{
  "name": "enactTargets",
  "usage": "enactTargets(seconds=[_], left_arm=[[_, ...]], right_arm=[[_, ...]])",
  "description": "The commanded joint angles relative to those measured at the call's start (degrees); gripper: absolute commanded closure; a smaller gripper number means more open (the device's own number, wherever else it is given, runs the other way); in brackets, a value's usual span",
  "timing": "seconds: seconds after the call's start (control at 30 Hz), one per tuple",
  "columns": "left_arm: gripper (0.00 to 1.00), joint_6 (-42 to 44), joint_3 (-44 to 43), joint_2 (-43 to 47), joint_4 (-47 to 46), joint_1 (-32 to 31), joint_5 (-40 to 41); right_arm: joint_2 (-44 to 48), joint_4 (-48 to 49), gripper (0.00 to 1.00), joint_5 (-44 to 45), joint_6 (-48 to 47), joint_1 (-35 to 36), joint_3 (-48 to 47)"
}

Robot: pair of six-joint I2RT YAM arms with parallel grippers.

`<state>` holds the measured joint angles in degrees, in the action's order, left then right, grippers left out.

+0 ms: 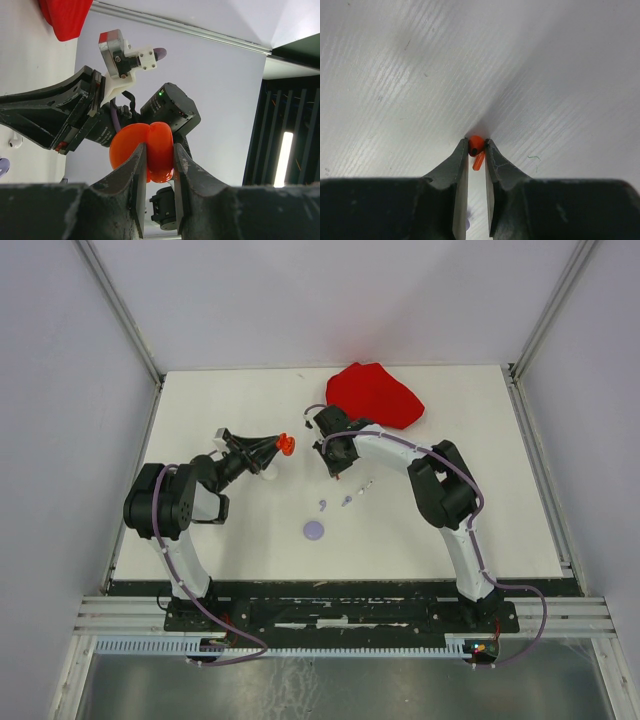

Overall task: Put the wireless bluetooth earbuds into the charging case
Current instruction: Pick up the earbud from the center of the board, then place the earbud in the charging case.

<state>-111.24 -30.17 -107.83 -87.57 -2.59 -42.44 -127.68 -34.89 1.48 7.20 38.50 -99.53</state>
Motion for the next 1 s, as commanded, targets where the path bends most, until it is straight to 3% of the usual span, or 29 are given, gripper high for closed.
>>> enactTargets(seconds=[0.0,0.23,0.57,0.87,0.97], left_arm=[[0.97,0.4,0.5,1.9,-11.5,0.3,-0.9],[0.97,0.9,1.1,0.4,-11.5,-0.8,-0.6],[0.97,0.0,-1.8,-4.9,-11.5,-7.3,2.2],[0.97,-2.4,-6.6,-7.3,-11.5,-11.2,4.0],[0.97,-3.1,-7.6,-7.2,-11.5,-12.2,4.5]], right_arm=[[1.2,0.5,0.91,1.1,-0.8,-0.3,-1.6],[13.5,13.1,0.96,2.5,-1.7,-1.2,6.6],[34.4,38.9,0.98,-3.2,-2.8,-1.6,25.5],[42.6,76.5,1.00,-14.8,-7.7,-1.7,47.3],[42.5,83.3,1.00,-15.7,-8.3,-1.6,51.0]])
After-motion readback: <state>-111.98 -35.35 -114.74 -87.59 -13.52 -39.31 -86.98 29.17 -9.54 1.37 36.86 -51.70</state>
